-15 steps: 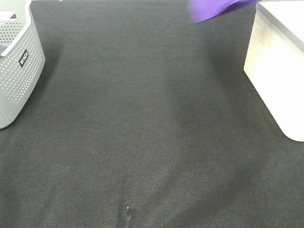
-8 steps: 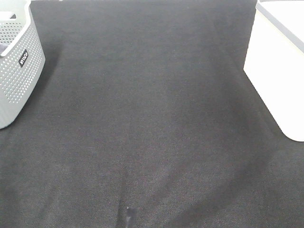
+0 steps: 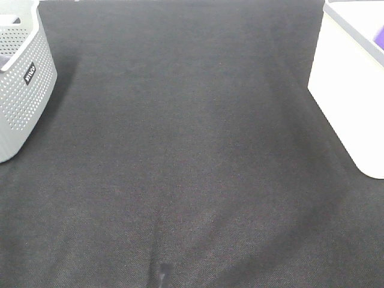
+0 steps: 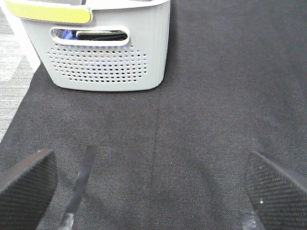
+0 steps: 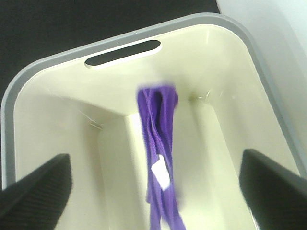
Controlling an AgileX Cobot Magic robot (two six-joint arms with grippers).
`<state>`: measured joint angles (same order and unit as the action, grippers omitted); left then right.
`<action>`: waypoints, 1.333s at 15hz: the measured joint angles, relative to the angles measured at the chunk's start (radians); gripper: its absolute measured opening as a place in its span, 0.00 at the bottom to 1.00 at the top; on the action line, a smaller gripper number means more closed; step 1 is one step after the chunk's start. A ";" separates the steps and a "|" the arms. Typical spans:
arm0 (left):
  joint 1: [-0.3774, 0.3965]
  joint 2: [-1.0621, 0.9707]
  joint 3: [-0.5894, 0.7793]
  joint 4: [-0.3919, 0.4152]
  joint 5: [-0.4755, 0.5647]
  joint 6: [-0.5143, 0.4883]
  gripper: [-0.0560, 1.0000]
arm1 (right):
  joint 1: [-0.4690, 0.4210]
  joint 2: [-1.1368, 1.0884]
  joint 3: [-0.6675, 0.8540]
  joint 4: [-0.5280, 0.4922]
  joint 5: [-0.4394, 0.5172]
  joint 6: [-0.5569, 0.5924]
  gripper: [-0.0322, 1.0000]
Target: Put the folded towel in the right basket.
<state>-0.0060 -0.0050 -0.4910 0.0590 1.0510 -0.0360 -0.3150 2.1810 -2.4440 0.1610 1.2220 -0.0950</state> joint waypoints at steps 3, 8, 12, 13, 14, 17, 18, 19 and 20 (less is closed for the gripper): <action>0.000 0.000 0.000 0.000 0.000 0.000 0.99 | -0.001 0.000 0.000 0.176 0.000 -0.011 0.97; 0.000 0.000 0.000 0.000 0.000 0.000 0.99 | 0.261 -0.047 0.001 -0.118 -0.001 0.082 0.97; 0.000 0.000 0.000 0.000 0.000 0.000 0.99 | 0.367 -0.102 0.043 -0.199 -0.001 0.161 0.97; 0.000 0.000 0.000 0.000 0.000 0.000 0.99 | 0.385 -0.147 0.109 -0.194 -0.002 0.171 0.97; 0.000 0.000 0.000 0.000 0.000 0.000 0.99 | 0.401 -0.215 0.203 -0.196 -0.002 0.175 0.97; 0.000 0.000 0.000 0.000 0.000 0.000 0.99 | 0.419 -0.489 0.620 -0.231 -0.041 0.175 0.97; 0.000 0.000 0.000 0.000 0.000 0.000 0.99 | 0.419 -0.606 0.800 -0.246 -0.112 0.179 0.97; 0.000 0.000 0.000 0.000 0.000 0.000 0.99 | 0.418 -0.816 1.083 -0.252 -0.251 0.184 0.97; 0.000 0.000 0.000 0.000 0.000 0.000 0.99 | 0.418 -0.975 1.268 -0.252 -0.324 0.184 0.97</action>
<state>-0.0060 -0.0050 -0.4910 0.0590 1.0510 -0.0360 0.1030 1.2060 -1.1760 -0.0910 0.8980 0.0890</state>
